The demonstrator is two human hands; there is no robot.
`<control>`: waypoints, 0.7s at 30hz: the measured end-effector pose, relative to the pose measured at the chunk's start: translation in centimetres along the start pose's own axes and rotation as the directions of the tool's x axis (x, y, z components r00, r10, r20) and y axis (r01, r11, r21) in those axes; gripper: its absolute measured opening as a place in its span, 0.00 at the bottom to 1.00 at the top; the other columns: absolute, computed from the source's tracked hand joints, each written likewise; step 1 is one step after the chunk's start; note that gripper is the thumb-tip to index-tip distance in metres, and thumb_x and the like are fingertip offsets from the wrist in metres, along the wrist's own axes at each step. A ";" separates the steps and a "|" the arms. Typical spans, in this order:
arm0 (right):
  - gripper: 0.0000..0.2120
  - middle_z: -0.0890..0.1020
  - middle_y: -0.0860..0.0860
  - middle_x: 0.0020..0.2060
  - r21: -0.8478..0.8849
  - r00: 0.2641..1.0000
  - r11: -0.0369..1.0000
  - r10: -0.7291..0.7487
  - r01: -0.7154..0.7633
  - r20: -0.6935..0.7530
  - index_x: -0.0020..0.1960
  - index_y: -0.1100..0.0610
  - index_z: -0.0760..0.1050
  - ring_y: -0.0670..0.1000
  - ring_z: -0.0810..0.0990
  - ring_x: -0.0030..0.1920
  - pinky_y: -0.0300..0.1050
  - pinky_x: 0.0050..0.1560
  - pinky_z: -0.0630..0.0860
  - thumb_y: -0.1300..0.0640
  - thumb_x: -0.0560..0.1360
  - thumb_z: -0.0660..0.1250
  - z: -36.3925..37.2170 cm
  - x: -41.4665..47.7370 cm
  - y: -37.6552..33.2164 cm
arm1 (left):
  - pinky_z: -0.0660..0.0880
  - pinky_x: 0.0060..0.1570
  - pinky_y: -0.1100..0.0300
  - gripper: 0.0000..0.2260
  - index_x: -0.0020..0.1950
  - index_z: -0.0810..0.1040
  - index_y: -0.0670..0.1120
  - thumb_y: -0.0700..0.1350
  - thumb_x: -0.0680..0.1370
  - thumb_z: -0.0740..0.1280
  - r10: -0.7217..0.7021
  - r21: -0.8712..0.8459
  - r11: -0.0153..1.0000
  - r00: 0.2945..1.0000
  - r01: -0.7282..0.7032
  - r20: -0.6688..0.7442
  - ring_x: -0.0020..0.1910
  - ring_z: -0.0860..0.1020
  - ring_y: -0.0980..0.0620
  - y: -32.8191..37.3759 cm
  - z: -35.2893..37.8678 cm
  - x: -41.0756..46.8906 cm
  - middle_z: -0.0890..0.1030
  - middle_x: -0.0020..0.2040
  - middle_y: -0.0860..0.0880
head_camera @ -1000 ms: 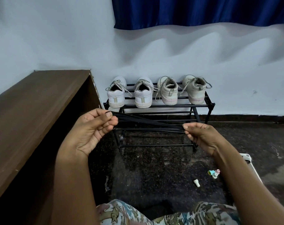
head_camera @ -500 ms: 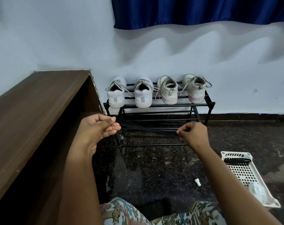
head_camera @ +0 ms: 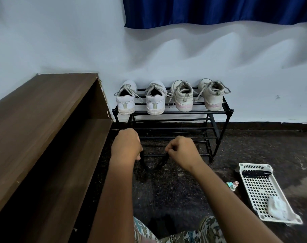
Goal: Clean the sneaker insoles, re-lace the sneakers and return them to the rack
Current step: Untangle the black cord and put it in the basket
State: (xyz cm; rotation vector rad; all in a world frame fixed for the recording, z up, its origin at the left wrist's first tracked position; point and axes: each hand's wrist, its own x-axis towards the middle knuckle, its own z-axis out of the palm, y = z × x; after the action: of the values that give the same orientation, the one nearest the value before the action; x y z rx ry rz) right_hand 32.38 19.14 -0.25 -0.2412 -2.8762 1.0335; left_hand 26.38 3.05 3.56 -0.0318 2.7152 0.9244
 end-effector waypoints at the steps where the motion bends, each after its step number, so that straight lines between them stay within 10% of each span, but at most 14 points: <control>1: 0.08 0.83 0.52 0.44 -0.010 1.000 1.000 -0.020 0.020 0.018 0.43 0.58 0.83 0.51 0.79 0.46 0.38 0.45 0.70 0.63 0.72 0.64 0.3 0.0 -0.1 | 0.82 0.44 0.49 0.09 0.34 0.74 0.42 0.34 0.73 0.68 0.005 0.028 1.000 1.000 -0.006 0.016 0.32 0.83 0.46 0.3 0.4 0.0 0.83 0.31 0.41; 21: 0.09 0.80 0.51 0.33 0.476 0.991 0.875 0.036 -0.092 0.126 0.44 0.60 0.79 0.49 0.79 0.35 0.55 0.47 0.81 0.71 0.68 0.67 1.0 -0.2 -1.3 | 0.82 0.35 0.50 0.11 0.33 0.73 0.44 0.30 0.71 0.66 0.234 0.120 0.959 0.957 -0.256 0.174 0.31 0.83 0.46 1.9 2.2 -0.6 0.80 0.32 0.43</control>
State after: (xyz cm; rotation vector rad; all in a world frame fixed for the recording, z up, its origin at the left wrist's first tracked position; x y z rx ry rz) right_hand 32.26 17.53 -0.21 -0.2483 -2.5958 1.7806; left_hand 27.30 5.89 3.18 0.3996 2.6668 0.7567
